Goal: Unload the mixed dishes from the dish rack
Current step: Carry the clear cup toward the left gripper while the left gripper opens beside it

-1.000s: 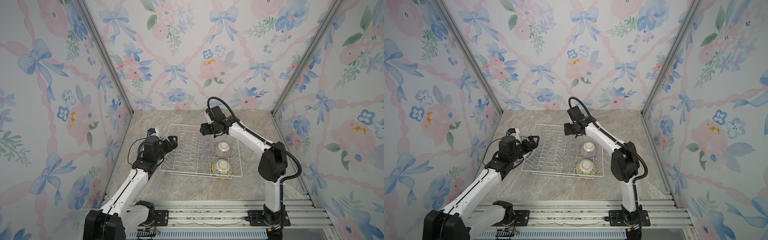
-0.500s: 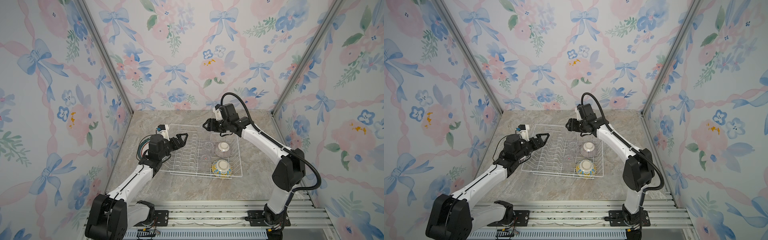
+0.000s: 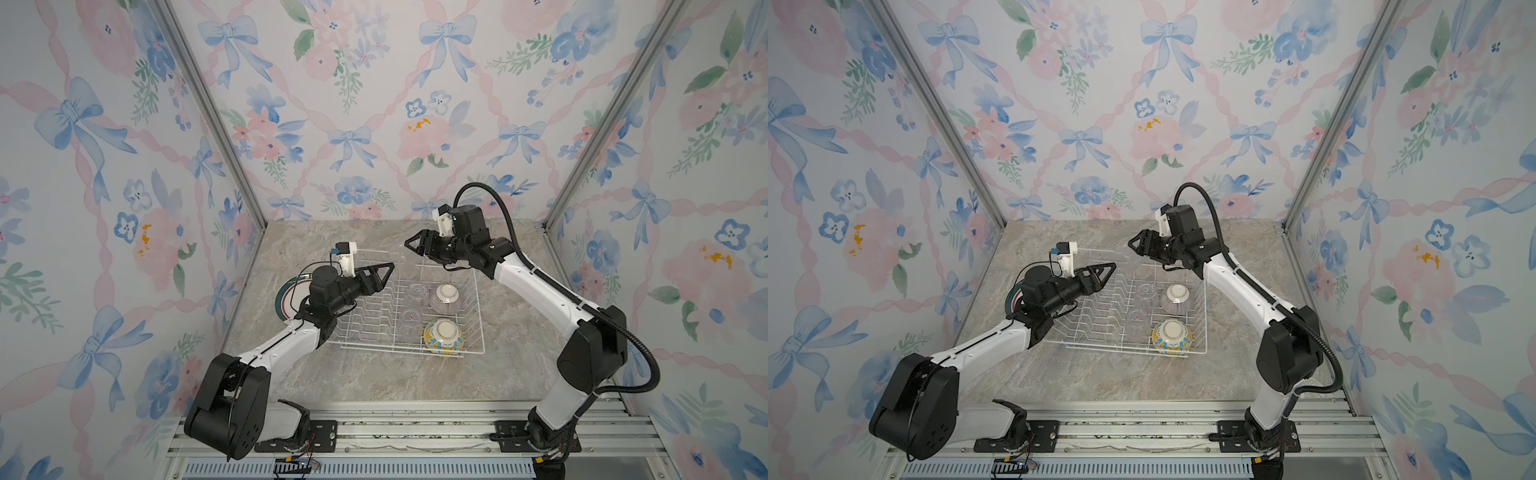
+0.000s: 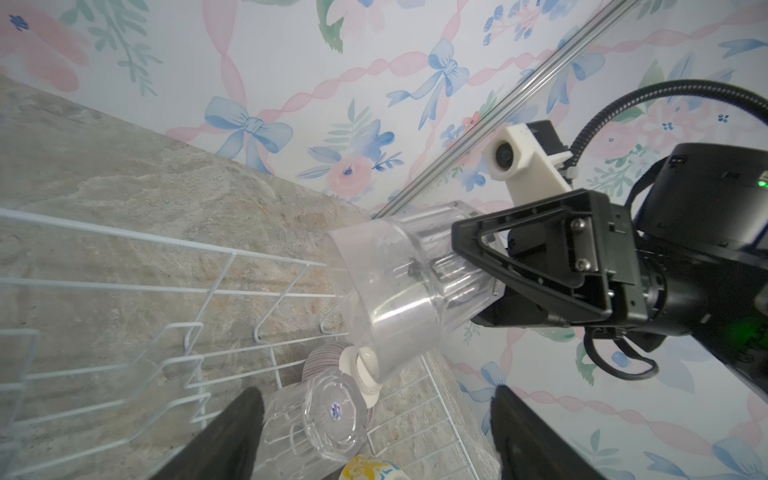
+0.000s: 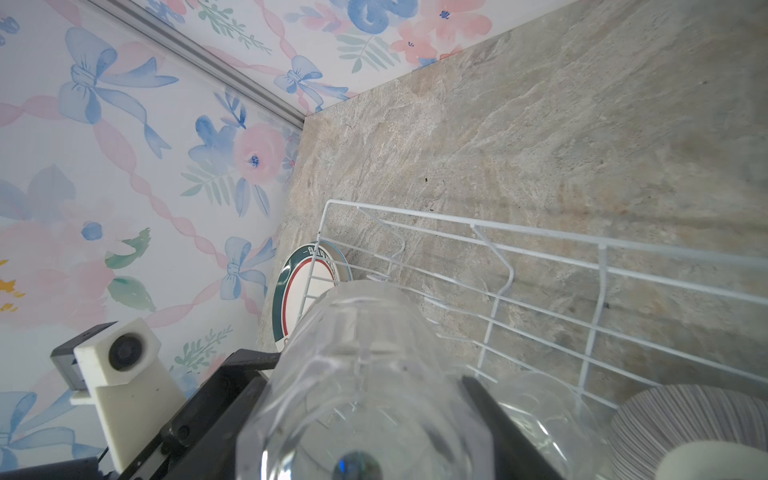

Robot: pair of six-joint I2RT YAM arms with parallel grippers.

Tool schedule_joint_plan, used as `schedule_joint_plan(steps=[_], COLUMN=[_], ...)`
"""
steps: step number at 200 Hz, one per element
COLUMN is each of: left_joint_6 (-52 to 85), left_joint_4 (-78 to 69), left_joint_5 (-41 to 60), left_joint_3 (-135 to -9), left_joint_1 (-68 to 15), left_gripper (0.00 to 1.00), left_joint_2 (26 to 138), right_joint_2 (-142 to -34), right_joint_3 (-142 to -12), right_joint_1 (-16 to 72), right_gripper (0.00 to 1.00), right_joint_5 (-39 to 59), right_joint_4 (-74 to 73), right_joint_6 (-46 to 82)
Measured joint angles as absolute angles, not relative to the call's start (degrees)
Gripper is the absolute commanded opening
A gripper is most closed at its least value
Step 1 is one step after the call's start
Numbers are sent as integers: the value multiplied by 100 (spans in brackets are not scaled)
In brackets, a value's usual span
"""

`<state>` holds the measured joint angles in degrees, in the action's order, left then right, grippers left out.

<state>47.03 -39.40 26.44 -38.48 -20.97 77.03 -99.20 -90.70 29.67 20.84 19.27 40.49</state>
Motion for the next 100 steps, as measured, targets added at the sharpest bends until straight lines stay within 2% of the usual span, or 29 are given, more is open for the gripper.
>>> schedule_joint_plan(steps=[100], left_joint_6=[4700], left_joint_4=[-4834], left_joint_5=[3059], left_joint_3=[-4471], left_joint_1=[-2486], left_gripper=[73], left_joint_2=[8333], right_joint_2=[-9684], right_joint_3=[-8530], right_joint_1=[2766], right_gripper=[47], right_joint_5=[2792], right_joint_4=[854], right_joint_6=[5043])
